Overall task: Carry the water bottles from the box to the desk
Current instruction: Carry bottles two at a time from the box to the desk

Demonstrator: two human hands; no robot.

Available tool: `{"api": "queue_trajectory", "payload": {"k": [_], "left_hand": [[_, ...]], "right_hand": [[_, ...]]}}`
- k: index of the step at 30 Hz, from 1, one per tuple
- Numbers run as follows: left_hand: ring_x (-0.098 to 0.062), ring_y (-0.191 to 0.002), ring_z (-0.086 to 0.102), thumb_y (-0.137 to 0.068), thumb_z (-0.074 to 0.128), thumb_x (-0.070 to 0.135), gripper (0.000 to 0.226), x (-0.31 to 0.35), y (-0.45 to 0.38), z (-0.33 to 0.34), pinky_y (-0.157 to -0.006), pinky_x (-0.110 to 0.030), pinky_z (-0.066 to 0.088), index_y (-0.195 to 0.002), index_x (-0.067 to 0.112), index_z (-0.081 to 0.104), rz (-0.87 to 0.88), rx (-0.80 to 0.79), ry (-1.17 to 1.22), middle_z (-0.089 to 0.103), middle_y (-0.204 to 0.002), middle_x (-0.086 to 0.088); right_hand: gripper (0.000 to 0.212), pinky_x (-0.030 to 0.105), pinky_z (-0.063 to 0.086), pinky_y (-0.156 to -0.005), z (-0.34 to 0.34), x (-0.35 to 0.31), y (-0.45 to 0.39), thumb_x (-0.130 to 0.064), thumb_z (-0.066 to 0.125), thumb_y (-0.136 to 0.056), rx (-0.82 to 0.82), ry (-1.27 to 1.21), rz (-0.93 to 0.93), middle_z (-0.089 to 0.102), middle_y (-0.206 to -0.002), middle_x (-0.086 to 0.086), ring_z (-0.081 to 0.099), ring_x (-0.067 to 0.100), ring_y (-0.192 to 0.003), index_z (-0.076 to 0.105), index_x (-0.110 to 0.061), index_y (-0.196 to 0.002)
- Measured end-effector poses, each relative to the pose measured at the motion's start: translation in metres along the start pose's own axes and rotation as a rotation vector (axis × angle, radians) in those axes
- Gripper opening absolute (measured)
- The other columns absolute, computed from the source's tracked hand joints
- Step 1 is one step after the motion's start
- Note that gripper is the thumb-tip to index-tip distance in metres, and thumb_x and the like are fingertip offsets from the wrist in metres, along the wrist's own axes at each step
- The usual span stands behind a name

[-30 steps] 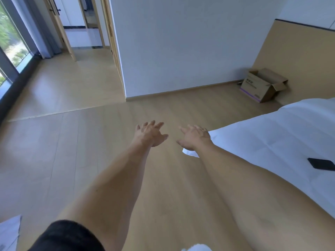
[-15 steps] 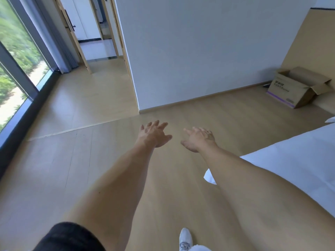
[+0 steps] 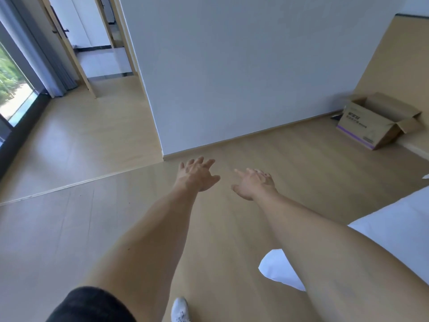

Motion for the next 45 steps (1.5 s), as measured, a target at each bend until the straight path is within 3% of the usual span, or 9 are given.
{"api": "queue_trajectory", "payload": {"k": [16,25,45], "left_hand": [[-0.026,-0.155,0.012,-0.097,0.039,0.065,0.071,0.059,-0.293,-0.078,-0.123,-0.052,0.012,-0.159,0.039,0.016,0.459,-0.034,-0.054,0.012,-0.169,0.0],[-0.026,-0.154,0.014,-0.098,0.039,0.065,0.071,0.125,-0.403,-0.1,-0.123,-0.052,0.012,-0.159,0.038,0.015,0.647,-0.037,-0.103,0.013,-0.169,0.0],[-0.026,-0.153,0.017,-0.098,0.041,0.063,0.069,0.353,-0.666,-0.134,-0.123,-0.049,0.017,-0.158,0.039,0.018,0.68,-0.071,-0.112,0.016,-0.168,0.001]], "right_hand": [[0.063,0.042,0.028,-0.115,-0.084,0.055,-0.205,-0.058,0.043,-0.095,0.098,-0.114,0.445,0.043,-0.152,0.005,0.038,0.027,-0.14,0.031,-0.036,-0.153],[0.063,0.043,0.026,-0.115,-0.118,0.107,-0.281,-0.059,0.045,-0.094,0.1,-0.17,0.624,0.041,-0.153,0.006,0.035,0.026,-0.141,0.03,-0.038,-0.152],[0.062,0.045,0.029,-0.11,-0.192,0.353,-0.509,-0.058,0.045,-0.094,0.101,-0.262,0.673,0.044,-0.148,0.005,0.037,0.027,-0.138,0.033,-0.035,-0.15]]}}
Point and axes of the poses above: each hand's wrist, its own y-axis away from the middle knuckle, its own z-axis out of the palm, x = y × z, the point moved 1 cm from there along -y, towards the middle knuckle
